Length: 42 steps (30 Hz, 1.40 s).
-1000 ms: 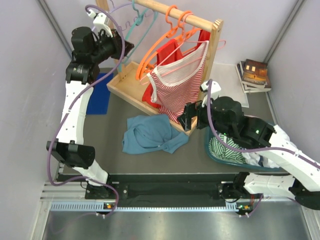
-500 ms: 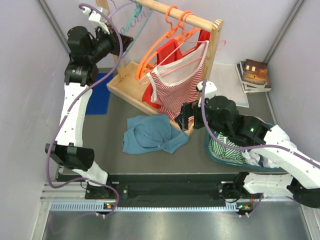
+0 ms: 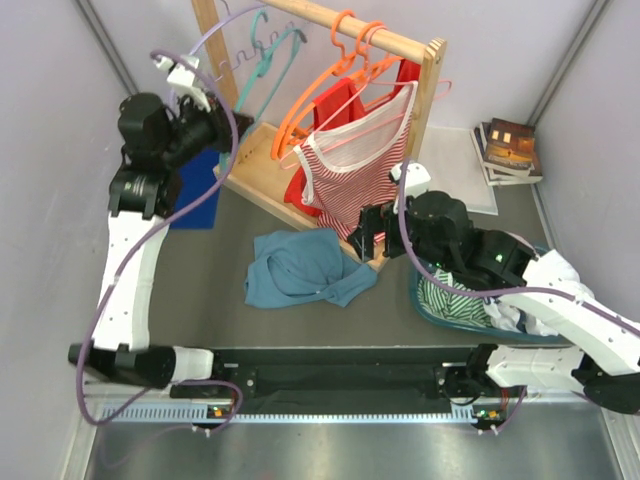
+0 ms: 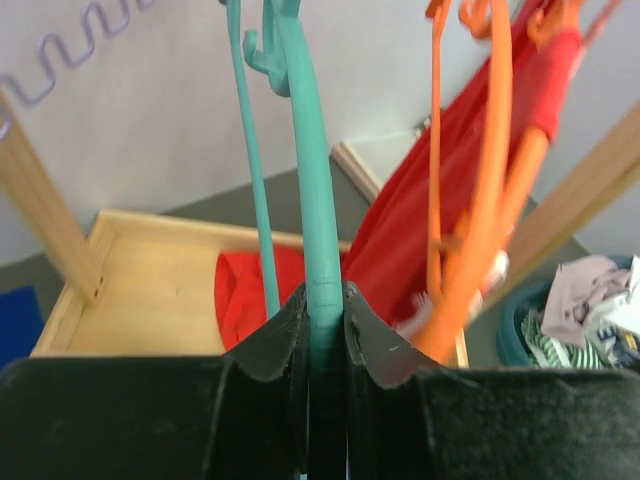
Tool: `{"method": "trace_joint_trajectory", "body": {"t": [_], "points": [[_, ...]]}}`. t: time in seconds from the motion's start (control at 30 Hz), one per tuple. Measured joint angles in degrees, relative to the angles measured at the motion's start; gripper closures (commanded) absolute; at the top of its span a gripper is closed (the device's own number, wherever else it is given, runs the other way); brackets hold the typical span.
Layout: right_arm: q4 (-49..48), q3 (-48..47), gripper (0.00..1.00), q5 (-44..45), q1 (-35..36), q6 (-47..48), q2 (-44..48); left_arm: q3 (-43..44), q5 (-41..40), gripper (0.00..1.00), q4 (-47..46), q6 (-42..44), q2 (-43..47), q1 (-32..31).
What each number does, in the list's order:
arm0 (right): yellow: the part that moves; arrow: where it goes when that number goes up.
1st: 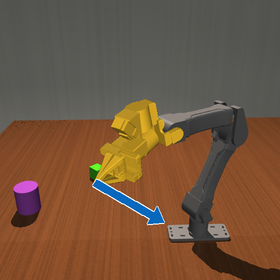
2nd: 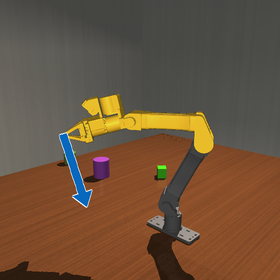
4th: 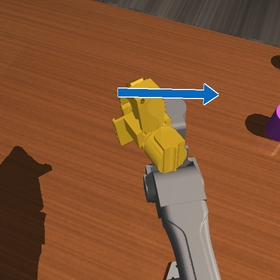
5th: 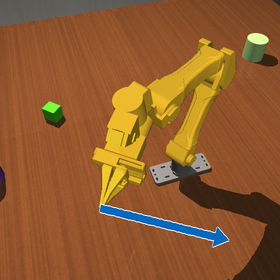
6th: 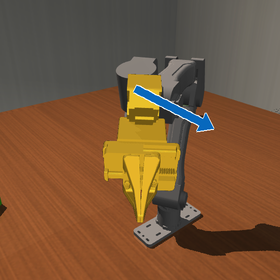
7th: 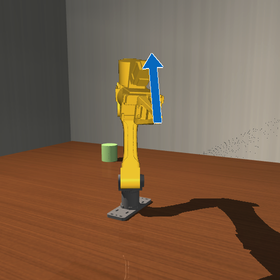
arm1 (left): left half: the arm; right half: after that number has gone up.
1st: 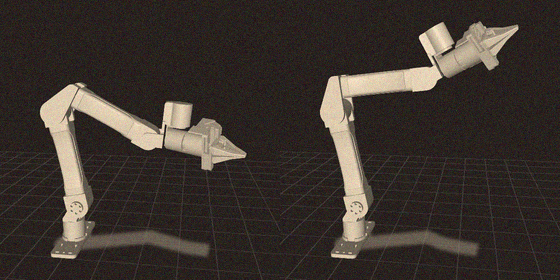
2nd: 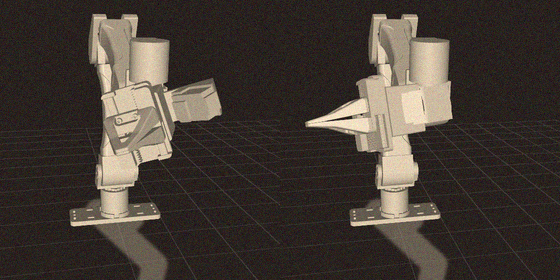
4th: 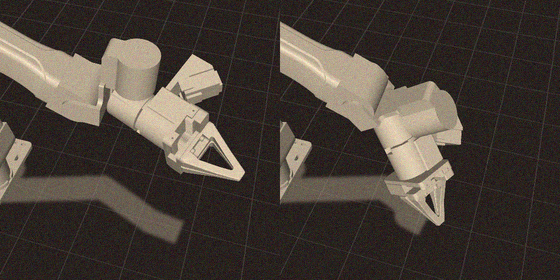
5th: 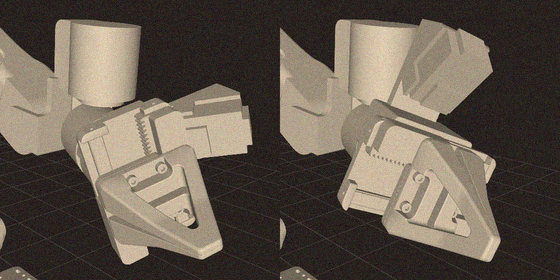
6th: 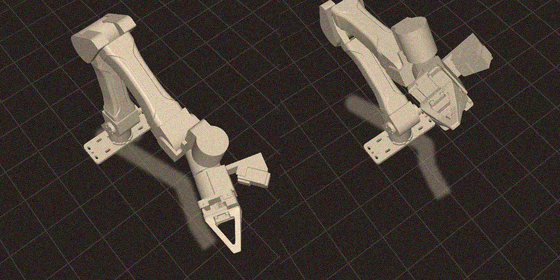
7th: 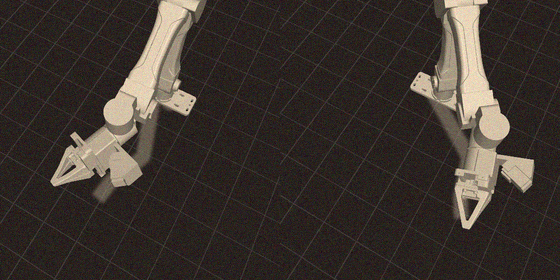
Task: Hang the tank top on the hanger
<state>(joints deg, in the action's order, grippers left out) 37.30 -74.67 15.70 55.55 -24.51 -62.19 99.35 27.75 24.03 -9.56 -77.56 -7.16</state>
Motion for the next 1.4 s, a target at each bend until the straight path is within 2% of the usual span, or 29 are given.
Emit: {"method": "trace_joint_trajectory", "body": {"t": [0.27, 0.47, 0.77, 0.93, 1.2, 1.4], "points": [[0.37, -1.33, 0.0, -2.34, -0.13, 1.55, -3.32, -11.74, -4.11, 1.0, 8.26, 1.38, 18.88, 0.0], [0.92, -5.99, 0.0, -3.87, -0.15, 3.1, -6.84, -16.33, -8.79, 1.0, 18.16, 1.38, 27.21, 0.0], [2.69, -9.38, 0.0, -3.93, -0.2, 4.02, -7.87, -17.4, -15.21, 1.0, 32.39, 0.28, 35.12, 0.02], [4.9, -14.14, 0.0, -4.0, -0.2, 4.83, -9.46, -13.66, -16.39, 1.0, 40.96, -1.22, 38.86, 0.02], [7.96, -16.65, 0.01, -6.51, -0.2, 4.87, -8.66, -12.98, -7.34, 1.0, 51.1, -5.57, 44.19, 0.0], [9.51, -16.55, 0.0, -11.06, -0.2, 5.99, -5.73, -11.65, 3.52, 1.0, 54.25, -6.58, 45.22, 0.0]]}}
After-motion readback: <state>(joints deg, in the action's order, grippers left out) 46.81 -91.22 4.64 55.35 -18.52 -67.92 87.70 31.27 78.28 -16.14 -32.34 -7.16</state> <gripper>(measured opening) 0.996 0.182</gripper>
